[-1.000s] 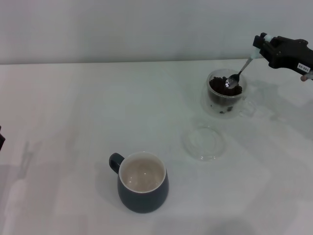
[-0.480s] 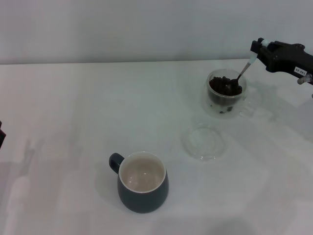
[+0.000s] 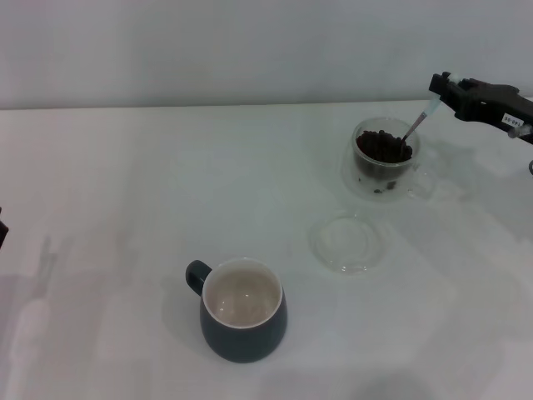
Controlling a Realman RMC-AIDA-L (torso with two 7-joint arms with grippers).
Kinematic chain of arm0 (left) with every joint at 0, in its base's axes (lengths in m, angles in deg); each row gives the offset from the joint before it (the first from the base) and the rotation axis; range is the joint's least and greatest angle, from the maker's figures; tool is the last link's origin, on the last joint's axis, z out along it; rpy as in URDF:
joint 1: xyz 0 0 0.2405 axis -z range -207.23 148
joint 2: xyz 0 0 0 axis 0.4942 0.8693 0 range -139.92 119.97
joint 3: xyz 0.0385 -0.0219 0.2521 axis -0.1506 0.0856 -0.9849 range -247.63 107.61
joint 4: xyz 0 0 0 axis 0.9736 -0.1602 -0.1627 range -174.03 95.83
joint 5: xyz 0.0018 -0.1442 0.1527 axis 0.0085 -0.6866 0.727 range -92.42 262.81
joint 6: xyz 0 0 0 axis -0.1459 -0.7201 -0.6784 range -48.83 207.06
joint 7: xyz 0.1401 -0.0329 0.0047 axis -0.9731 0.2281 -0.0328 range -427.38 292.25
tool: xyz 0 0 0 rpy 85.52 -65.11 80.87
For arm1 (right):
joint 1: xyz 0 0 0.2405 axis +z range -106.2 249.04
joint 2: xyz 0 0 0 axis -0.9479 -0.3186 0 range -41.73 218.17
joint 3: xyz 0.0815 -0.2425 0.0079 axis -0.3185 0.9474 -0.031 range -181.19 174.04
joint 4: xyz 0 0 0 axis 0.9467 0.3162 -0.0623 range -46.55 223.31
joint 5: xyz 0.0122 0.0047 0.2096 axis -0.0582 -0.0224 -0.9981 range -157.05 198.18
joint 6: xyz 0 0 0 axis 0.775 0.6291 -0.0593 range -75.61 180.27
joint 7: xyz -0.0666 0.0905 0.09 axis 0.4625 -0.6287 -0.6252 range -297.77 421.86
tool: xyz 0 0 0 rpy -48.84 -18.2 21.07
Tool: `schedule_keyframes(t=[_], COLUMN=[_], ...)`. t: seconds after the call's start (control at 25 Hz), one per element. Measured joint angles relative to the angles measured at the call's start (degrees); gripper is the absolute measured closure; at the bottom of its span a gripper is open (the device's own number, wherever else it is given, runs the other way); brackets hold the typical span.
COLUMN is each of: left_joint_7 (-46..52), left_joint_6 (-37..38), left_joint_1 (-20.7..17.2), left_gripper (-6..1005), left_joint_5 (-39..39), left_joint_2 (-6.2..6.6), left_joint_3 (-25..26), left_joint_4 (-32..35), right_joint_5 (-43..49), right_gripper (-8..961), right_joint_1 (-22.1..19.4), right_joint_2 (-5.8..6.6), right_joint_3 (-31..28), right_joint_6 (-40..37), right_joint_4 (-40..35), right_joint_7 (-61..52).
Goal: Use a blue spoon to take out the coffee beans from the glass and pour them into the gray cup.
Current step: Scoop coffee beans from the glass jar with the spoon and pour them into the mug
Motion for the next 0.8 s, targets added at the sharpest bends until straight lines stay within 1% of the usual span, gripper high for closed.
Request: schedule_keyframes(t=[0.4,0.8], left_joint_7=[-0.5,-0.62], left_joint_6=[-1.54,-1.61], left_joint_1=[0.51,0.55], left_gripper=[199,199], left_joint_5=[-2.02,-2.05], left_joint_2=[0.09,0.21], left_joint_3=[0.07,0.06], left_joint_4=[-0.09,-0.57], right_joint_5=[-0.2,-0.43], right_gripper=[810,810], right_joint_1=[0.0,-0.71], right_joint_2=[-0.07,-0.19], right_joint_3=[-0.01,-0.34], right_joint_6=[2.05,4.77], right_joint_4=[0.09,0.36], right_joint_7=[-11.98,-19.78])
